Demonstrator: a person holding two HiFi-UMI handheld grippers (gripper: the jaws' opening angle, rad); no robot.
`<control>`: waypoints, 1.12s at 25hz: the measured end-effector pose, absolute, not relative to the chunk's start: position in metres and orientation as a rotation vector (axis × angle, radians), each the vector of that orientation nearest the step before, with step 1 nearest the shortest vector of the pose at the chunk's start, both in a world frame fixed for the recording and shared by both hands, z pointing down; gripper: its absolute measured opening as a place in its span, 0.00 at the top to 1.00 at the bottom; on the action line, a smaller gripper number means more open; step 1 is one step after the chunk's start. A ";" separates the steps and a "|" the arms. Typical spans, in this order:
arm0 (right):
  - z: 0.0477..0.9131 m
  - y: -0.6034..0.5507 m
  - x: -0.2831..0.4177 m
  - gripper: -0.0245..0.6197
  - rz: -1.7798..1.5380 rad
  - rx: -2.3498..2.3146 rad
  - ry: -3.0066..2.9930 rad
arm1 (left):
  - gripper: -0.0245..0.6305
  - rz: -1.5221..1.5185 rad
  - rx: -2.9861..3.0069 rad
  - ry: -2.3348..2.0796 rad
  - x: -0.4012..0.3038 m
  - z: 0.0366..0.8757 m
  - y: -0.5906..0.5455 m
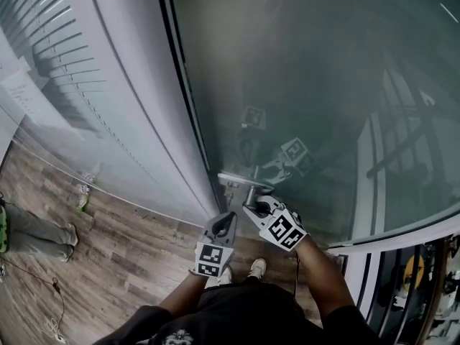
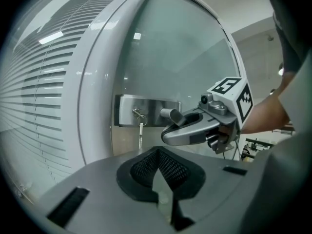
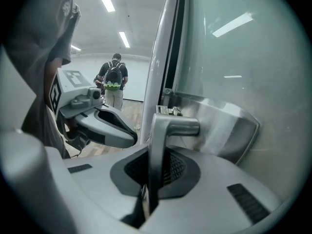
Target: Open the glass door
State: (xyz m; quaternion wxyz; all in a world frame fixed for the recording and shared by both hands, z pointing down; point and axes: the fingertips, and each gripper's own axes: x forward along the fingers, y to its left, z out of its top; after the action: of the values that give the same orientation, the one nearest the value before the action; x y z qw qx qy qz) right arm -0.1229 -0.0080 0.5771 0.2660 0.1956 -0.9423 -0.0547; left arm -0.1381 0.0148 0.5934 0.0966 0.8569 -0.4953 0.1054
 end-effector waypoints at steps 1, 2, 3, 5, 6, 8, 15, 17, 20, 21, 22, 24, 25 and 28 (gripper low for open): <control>0.578 -0.012 -0.122 0.93 -0.142 0.532 -2.542 | 0.96 0.314 2.536 -1.474 -0.136 0.593 0.014; 0.578 -0.016 -0.120 0.93 -0.138 0.536 -2.539 | 0.96 0.315 2.535 -1.481 -0.133 0.593 0.012; 0.579 -0.020 -0.119 0.93 -0.135 0.539 -2.536 | 0.96 0.316 2.533 -1.488 -0.130 0.592 0.010; 0.579 -0.030 -0.118 0.93 -0.129 0.544 -2.532 | 0.96 0.328 2.528 -1.507 -0.125 0.591 0.005; 0.578 -0.036 -0.119 0.93 -0.127 0.548 -2.532 | 0.96 0.343 2.522 -1.521 -0.123 0.590 0.001; 0.578 -0.047 -0.118 0.93 -0.121 0.555 -2.534 | 0.96 0.383 2.496 -1.556 -0.121 0.591 -0.007; 0.576 -0.092 -0.105 0.93 -0.097 0.603 -2.535 | 0.96 0.368 2.447 -1.641 -0.105 0.582 -0.032; 0.574 -0.105 -0.101 0.93 -0.086 0.620 -2.527 | 0.96 0.350 2.385 -1.653 -0.102 0.577 -0.038; 0.576 -0.129 -0.091 0.93 -0.052 0.648 -2.511 | 0.96 0.320 2.338 -1.666 -0.094 0.573 -0.055; 0.577 -0.137 -0.089 0.93 -0.041 0.653 -2.511 | 0.96 0.317 2.340 -1.665 -0.091 0.570 -0.060; 0.578 -0.144 -0.089 0.93 -0.033 0.659 -2.511 | 0.96 0.318 2.345 -1.661 -0.090 0.568 -0.065; 0.581 -0.155 -0.091 0.93 -0.027 0.679 -2.510 | 0.96 0.319 2.356 -1.649 -0.093 0.571 -0.071; 0.581 -0.160 -0.091 0.93 -0.025 0.692 -2.508 | 0.96 0.313 2.363 -1.644 -0.094 0.573 -0.075; 0.583 -0.191 -0.078 0.93 -0.018 0.726 -2.503 | 0.96 0.296 2.384 -1.625 -0.083 0.574 -0.101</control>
State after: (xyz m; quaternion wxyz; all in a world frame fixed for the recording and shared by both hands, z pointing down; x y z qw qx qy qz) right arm -0.0775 -0.1910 0.5827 0.2647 0.2687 -0.9261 -0.0066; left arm -0.0830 -0.1008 0.5737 0.1203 0.8161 -0.5561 0.1014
